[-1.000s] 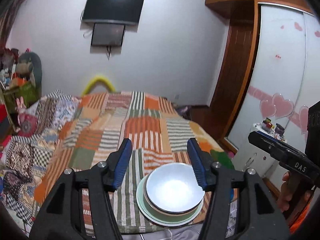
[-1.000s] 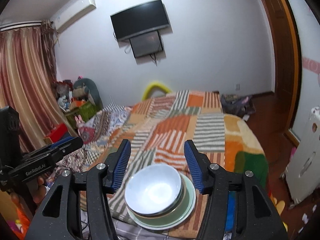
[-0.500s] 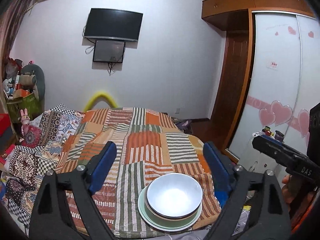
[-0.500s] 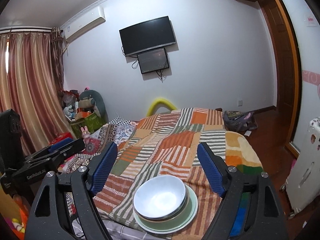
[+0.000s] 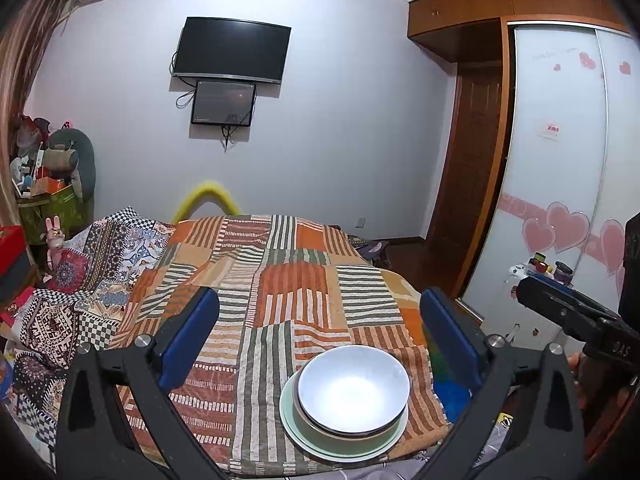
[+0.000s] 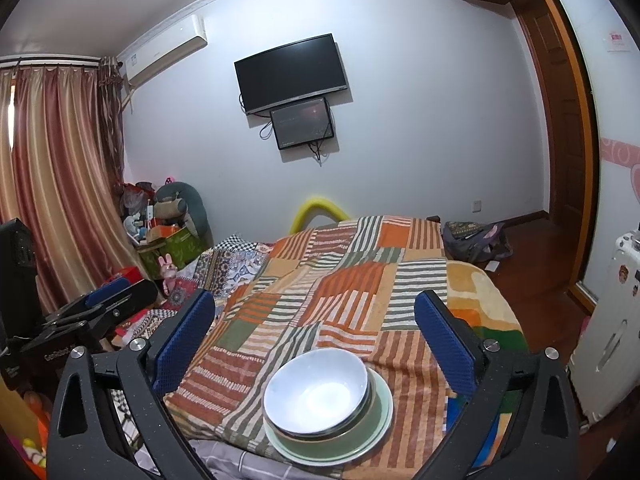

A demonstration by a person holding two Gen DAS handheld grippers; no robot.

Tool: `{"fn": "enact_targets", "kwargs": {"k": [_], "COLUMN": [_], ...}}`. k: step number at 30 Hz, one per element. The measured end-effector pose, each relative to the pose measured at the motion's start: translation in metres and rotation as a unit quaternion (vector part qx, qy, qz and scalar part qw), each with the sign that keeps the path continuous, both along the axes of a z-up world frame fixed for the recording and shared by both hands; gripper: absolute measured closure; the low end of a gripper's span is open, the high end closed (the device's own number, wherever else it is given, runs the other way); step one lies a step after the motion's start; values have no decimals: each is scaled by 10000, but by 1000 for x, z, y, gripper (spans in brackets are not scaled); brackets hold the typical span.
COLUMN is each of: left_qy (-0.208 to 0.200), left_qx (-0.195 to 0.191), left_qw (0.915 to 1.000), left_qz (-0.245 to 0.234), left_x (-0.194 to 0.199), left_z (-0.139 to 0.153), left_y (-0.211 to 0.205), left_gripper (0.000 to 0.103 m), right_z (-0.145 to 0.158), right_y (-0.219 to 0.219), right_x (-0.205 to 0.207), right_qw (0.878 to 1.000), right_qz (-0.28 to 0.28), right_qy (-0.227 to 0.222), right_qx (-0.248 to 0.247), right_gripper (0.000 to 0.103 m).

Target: Organize plates and bowls

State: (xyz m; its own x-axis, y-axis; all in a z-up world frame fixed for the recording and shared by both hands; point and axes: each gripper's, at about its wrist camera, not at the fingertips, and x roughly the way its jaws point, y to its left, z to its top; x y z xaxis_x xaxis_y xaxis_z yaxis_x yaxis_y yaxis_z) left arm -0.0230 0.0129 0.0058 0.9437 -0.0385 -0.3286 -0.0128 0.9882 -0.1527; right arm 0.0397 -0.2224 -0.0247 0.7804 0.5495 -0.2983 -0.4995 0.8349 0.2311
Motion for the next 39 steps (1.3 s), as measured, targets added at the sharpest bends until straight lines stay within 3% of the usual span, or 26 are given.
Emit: {"fn": "enact_targets", "kwargs": {"k": [39], "left_qy": [-40], "left_qx": [130], "left_qw": [9997], "left_qz": [-216], "left_x": [1], "left_z": [-1], "left_y": [-5], "left_gripper": [1], "right_z": [-3], "right_y": [-2], "right_x": [4], "right_qw": [10000], "right_qz": [-33], "right_qy": [77], "right_qx": [-36], "right_gripper": [1]}}
